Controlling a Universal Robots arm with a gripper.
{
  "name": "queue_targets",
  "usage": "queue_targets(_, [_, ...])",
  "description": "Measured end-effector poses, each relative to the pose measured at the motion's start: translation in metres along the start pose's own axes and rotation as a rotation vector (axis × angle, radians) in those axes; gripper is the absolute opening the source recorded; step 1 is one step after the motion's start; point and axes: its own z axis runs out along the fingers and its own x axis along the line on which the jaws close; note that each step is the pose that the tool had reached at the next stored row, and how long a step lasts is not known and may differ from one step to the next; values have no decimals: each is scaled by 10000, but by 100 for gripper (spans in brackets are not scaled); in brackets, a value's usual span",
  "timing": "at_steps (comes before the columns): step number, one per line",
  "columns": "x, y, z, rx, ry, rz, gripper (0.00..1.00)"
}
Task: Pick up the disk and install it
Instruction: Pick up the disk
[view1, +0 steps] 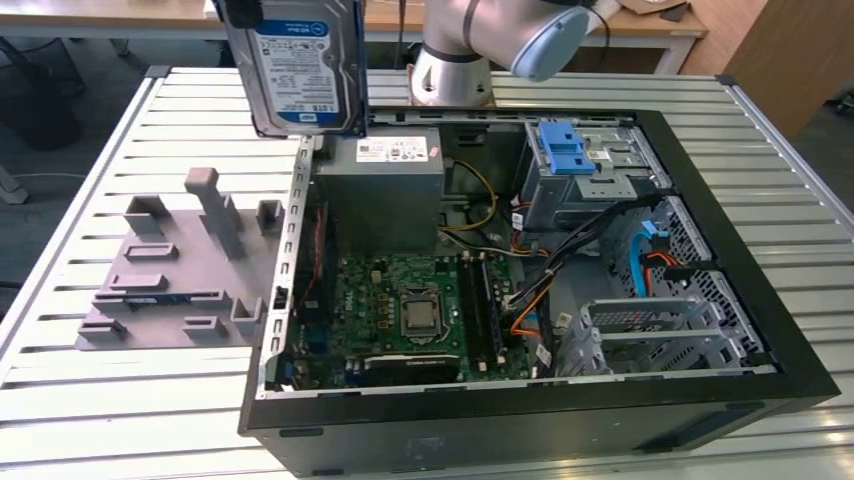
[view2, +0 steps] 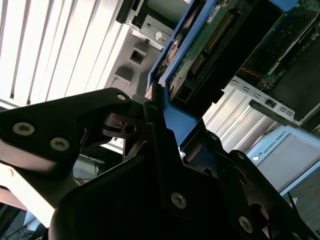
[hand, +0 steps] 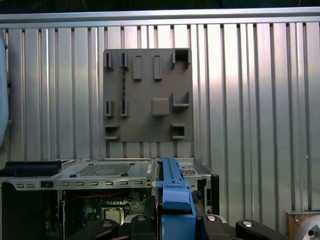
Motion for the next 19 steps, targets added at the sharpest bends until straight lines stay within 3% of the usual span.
queue_targets(19, [114,-313,-2,-8,0,13,36])
